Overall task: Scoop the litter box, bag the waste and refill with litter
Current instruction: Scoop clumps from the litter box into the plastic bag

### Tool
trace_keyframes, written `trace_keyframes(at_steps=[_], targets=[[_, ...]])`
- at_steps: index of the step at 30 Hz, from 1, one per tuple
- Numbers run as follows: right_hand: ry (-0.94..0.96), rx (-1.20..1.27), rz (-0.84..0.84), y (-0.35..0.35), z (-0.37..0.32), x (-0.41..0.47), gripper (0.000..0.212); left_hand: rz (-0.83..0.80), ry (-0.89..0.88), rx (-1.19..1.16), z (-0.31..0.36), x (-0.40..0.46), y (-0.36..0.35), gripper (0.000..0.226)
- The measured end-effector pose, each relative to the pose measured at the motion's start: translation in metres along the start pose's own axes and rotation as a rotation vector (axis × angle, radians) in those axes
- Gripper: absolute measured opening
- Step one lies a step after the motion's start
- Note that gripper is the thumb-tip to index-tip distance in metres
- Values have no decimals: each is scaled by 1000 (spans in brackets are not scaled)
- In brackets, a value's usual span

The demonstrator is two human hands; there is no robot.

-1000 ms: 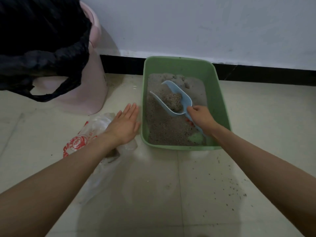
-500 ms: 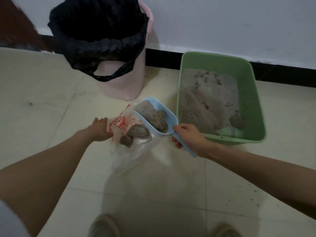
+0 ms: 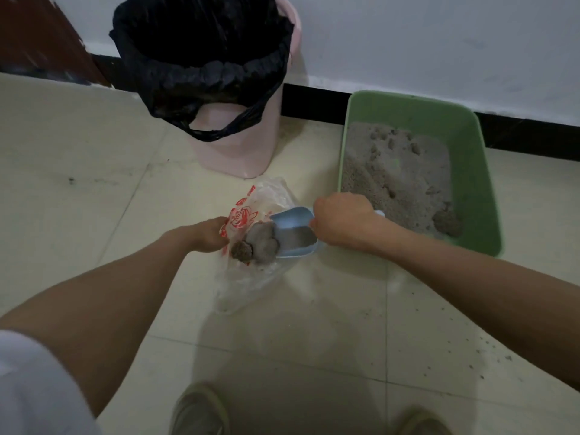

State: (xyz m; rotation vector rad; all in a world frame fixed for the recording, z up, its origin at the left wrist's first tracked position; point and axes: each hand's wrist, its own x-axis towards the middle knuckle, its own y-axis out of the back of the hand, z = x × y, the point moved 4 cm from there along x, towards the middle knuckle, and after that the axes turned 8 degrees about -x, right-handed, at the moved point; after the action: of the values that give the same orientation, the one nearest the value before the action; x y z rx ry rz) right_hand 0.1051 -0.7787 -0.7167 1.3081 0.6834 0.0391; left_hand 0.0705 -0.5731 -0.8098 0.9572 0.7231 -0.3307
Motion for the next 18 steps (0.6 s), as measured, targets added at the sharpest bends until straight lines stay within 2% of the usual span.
trace_keyframes(at_steps=[4, 6, 8, 12, 18], targets=[[-14, -58, 52, 15, 15, -4, 17, 7, -22, -14, 14, 2, 0, 54], [-62, 20, 94, 18, 30, -3, 25, 14, -46, 6, 25, 0, 2, 57], [-114, 144, 108, 17, 50, 1, 32, 36, -69, 31, 36, 2, 6, 61], [-232, 485, 63, 12, 99, -1, 25, 82, -156, 81, 68, 8, 7, 57], [-554, 979, 109, -14, 181, -11, 29, 139, -338, 92, 131, 21, -13, 55]])
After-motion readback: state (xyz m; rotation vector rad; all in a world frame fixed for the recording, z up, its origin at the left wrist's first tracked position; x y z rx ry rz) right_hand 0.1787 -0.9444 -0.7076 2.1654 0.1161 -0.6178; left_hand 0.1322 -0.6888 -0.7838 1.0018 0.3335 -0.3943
